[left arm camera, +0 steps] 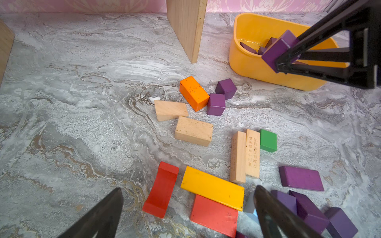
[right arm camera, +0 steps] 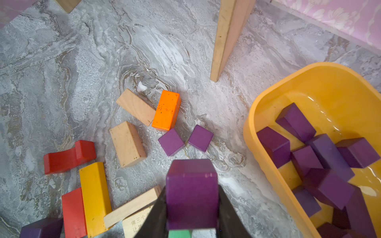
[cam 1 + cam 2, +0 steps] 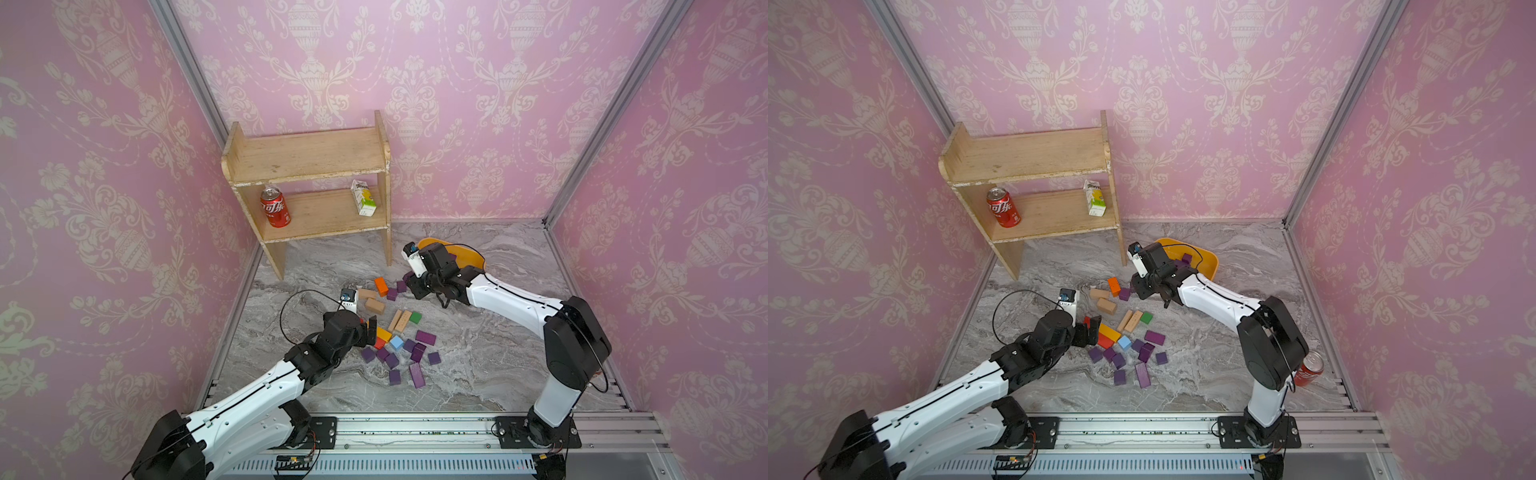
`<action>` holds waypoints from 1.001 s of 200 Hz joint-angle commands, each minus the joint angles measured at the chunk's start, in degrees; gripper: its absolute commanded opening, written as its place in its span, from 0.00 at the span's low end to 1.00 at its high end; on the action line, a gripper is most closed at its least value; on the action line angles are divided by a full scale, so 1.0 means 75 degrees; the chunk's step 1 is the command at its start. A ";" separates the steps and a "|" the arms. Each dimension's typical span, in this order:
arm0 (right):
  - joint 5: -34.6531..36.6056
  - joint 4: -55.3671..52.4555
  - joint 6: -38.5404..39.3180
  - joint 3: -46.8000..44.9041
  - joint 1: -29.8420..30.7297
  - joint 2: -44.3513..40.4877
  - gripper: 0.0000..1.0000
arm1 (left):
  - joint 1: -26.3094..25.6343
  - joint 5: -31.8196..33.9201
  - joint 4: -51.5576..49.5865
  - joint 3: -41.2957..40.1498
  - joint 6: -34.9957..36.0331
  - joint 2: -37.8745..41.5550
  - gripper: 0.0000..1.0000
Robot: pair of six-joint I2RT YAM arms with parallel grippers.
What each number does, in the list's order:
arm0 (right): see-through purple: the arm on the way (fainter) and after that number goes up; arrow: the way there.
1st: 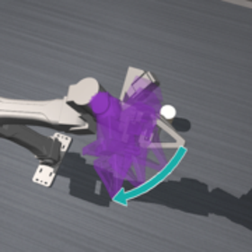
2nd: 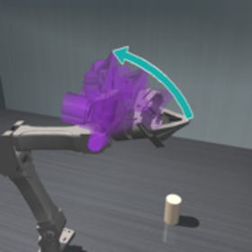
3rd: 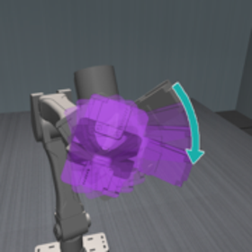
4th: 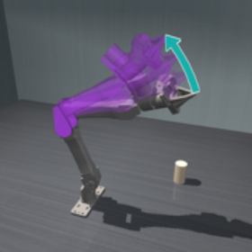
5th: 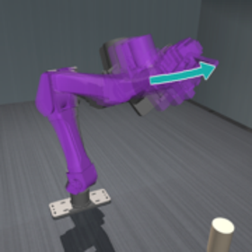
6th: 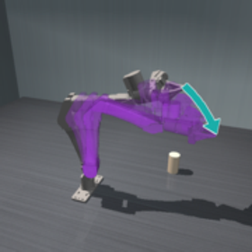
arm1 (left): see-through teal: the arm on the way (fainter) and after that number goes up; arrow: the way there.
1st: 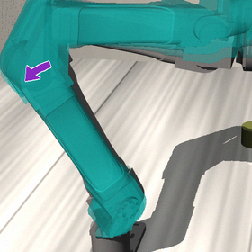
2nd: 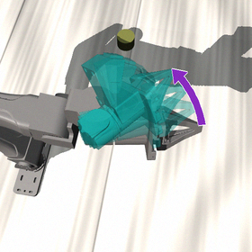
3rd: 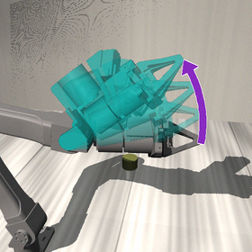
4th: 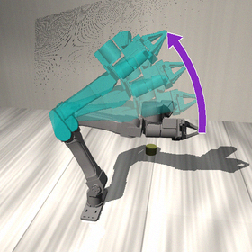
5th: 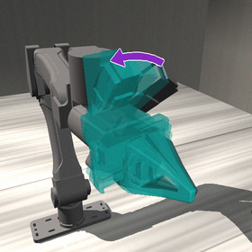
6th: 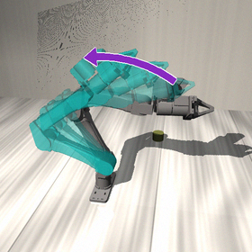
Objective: Pick purple bricks into the storage bin
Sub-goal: Pick up the building block from the center of the board, then place the building block in the storage box.
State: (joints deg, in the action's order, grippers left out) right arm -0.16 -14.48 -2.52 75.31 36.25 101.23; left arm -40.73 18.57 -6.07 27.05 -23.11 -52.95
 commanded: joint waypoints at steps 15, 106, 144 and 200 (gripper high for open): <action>-0.0089 -0.0344 -0.0184 0.0382 -0.0608 -0.0115 0.28 | 0.0020 0.0009 0.0023 0.0155 -0.0182 0.0052 0.99; -0.0105 -0.1198 -0.0799 0.2242 -0.1856 0.1693 0.28 | 0.0021 -0.0059 0.0088 0.0225 -0.0240 0.0018 0.99; 0.0148 -0.1468 -0.0972 0.2777 -0.1995 0.2063 0.63 | 0.0017 -0.0141 0.0054 0.0282 -0.0273 -0.0065 0.99; -0.0120 -0.0857 -0.1170 0.1462 -0.1963 0.0845 0.67 | 0.0023 -0.0061 0.0080 0.0307 -0.0252 -0.0179 0.99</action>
State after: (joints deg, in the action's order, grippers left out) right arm -0.16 -22.70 -9.26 90.67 21.23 113.75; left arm -40.73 18.39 -5.58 27.81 -23.99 -53.52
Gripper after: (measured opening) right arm 0.678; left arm 0.991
